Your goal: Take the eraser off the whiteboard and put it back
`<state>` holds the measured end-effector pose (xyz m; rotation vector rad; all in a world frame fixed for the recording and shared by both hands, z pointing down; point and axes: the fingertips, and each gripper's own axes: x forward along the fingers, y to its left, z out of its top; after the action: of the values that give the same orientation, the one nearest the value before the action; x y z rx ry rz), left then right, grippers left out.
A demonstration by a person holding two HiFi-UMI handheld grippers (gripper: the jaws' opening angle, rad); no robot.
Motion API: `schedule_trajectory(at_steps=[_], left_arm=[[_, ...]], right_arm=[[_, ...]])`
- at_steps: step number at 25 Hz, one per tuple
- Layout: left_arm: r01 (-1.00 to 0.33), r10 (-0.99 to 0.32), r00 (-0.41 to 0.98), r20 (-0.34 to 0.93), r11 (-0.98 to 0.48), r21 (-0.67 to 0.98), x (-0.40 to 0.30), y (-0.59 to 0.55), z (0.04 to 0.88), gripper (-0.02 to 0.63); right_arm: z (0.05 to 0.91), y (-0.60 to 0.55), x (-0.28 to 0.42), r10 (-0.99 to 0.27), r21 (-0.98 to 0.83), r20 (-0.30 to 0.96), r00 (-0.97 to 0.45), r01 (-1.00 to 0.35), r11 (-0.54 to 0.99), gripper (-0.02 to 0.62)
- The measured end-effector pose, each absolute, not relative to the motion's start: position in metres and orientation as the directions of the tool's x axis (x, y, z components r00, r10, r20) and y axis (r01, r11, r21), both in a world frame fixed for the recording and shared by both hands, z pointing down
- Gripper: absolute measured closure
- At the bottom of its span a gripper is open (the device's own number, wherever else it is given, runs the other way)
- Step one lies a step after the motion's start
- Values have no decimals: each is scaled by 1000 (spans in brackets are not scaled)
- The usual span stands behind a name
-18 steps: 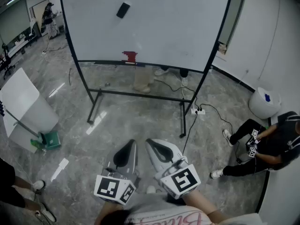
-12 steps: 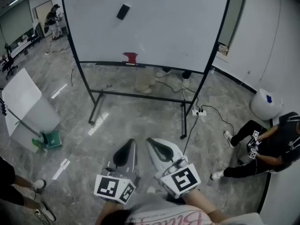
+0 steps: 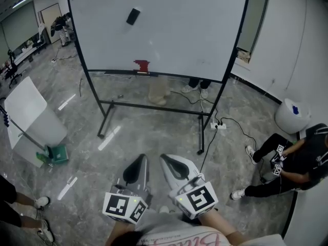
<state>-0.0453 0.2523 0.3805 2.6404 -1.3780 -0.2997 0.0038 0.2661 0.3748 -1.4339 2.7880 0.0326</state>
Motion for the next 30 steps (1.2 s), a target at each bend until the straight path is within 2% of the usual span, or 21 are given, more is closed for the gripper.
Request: schedule_trajectory(at_steps=[17,30], left_arm=[[-804,-836,538,-106,-547,231,-44,218,382,606],[-790,-817,560,-135,-576,211,-57,88,371,606]], right_arm=[[385,240,9,-805,-22,-1,-593,-805,593,595],[380,114,-3,-828,-8,6,-560,-828,560,595]])
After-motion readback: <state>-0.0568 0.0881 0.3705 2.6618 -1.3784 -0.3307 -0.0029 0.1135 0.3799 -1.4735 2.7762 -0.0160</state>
